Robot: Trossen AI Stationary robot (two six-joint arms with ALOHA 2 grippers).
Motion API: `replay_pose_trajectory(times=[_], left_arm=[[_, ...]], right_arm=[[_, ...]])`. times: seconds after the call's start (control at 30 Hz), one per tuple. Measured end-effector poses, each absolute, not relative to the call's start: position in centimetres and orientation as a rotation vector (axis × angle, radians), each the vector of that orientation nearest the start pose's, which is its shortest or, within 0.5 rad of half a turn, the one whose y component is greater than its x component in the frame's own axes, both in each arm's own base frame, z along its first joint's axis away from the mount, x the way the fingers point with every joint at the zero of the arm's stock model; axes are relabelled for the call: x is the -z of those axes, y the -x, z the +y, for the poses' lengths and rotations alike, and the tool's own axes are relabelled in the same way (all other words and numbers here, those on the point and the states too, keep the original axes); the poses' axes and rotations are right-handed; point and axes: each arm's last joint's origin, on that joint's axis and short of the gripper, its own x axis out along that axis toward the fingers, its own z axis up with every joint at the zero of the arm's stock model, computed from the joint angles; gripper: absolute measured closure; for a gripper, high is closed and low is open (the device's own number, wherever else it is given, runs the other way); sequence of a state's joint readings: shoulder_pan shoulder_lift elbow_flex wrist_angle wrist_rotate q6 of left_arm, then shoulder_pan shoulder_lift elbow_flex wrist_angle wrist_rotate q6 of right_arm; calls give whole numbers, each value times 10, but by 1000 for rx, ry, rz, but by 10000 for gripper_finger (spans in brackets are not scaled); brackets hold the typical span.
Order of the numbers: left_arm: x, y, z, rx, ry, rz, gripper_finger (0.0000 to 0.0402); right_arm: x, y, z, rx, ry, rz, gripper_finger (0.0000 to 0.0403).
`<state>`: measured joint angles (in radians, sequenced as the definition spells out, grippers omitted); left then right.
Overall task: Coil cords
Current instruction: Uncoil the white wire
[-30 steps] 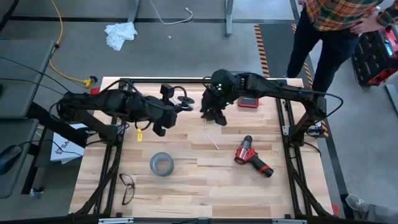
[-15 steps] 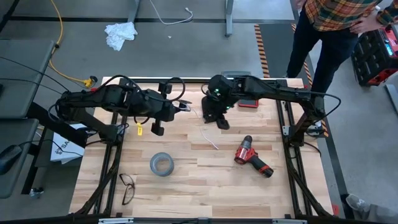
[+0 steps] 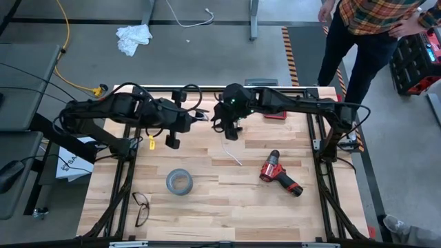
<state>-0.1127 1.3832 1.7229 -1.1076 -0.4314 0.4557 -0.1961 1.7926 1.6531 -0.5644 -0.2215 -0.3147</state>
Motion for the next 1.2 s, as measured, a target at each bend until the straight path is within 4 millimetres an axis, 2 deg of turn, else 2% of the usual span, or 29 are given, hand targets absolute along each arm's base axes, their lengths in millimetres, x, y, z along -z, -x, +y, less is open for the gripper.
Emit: replay_pose_trajectory(times=[0.13, 0.3, 0.4, 0.67, 0.77, 0.83, 0.93, 1.07, 1.2], left_arm=[[-438, -246, -16, -138, -620, 794, 401], [-438, -246, -16, -136, -626, 791, 401], [-438, -246, -16, -136, -626, 790, 401], [-438, -246, -16, -136, -627, 791, 401], [-438, -246, -16, -136, -628, 794, 401], [-437, -245, -15, -140, -633, 805, 401], [-435, -244, -15, -135, -640, 832, 401], [-433, -242, -14, -110, -625, 857, 401], [-431, -245, -12, -34, -555, 850, 401]], right_arm=[[-333, -392, -71, -134, 167, 643, 277], [-326, -405, -63, -120, 188, 611, 277], [-329, -412, -60, -96, 208, 546, 277], [-325, -414, -59, -35, 192, 567, 277], [-323, -413, -58, -37, 174, 593, 292], [-323, -410, -55, -51, 167, 624, 322], [-329, -403, -47, -71, 166, 637, 385], [-346, -390, -38, -92, 139, 617, 395], [-371, -374, -33, -93, 108, 540, 398]])
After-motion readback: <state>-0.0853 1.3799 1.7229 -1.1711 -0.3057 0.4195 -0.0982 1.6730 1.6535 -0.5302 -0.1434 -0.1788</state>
